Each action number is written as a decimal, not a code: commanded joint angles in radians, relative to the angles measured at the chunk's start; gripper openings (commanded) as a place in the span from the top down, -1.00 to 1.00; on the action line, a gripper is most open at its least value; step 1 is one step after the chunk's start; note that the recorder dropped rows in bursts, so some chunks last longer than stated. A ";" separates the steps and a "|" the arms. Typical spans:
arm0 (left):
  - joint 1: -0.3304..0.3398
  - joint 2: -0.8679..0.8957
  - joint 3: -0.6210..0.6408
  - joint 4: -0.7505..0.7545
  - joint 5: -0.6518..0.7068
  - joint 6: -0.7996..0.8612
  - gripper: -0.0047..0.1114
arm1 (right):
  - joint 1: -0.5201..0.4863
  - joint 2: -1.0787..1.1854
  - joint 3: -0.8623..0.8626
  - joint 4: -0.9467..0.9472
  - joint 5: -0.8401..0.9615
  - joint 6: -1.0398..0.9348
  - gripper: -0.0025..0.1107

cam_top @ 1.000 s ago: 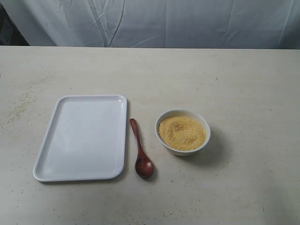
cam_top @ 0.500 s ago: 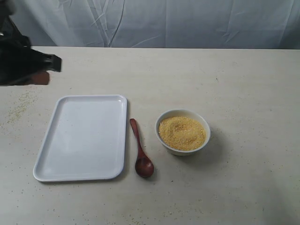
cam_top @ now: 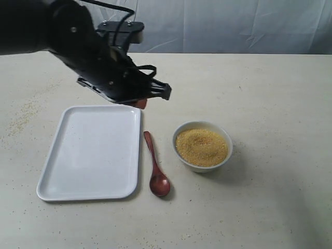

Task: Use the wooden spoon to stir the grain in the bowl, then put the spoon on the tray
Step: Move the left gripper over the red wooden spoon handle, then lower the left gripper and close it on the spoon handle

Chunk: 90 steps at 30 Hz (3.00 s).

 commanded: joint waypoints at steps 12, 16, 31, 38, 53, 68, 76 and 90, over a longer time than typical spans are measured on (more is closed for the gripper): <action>-0.088 0.227 -0.163 0.126 0.183 -0.276 0.64 | -0.005 -0.006 0.001 -0.004 -0.009 -0.008 0.96; -0.088 0.255 -0.122 0.086 0.115 -0.320 0.16 | -0.006 -0.006 0.001 -0.004 -0.008 -0.008 0.96; -0.087 0.387 -0.114 0.041 0.103 -0.320 0.04 | -0.006 -0.006 0.001 -0.004 -0.008 -0.008 0.96; -0.087 0.399 -0.114 0.044 0.087 -0.320 0.08 | -0.006 -0.006 0.001 -0.004 -0.008 -0.008 0.96; -0.087 0.389 -0.114 0.046 0.104 -0.320 0.53 | -0.006 -0.006 0.001 -0.004 -0.008 -0.008 0.96; -0.083 0.285 -0.114 0.059 0.087 -0.338 0.92 | -0.006 -0.006 0.001 -0.004 -0.008 -0.008 0.96; -0.083 0.285 -0.114 0.156 0.109 -0.401 0.90 | -0.006 -0.006 0.001 -0.004 -0.008 -0.008 0.96; -0.087 0.316 -0.114 0.126 0.049 -0.403 0.30 | -0.006 -0.006 0.001 -0.004 -0.008 -0.008 0.96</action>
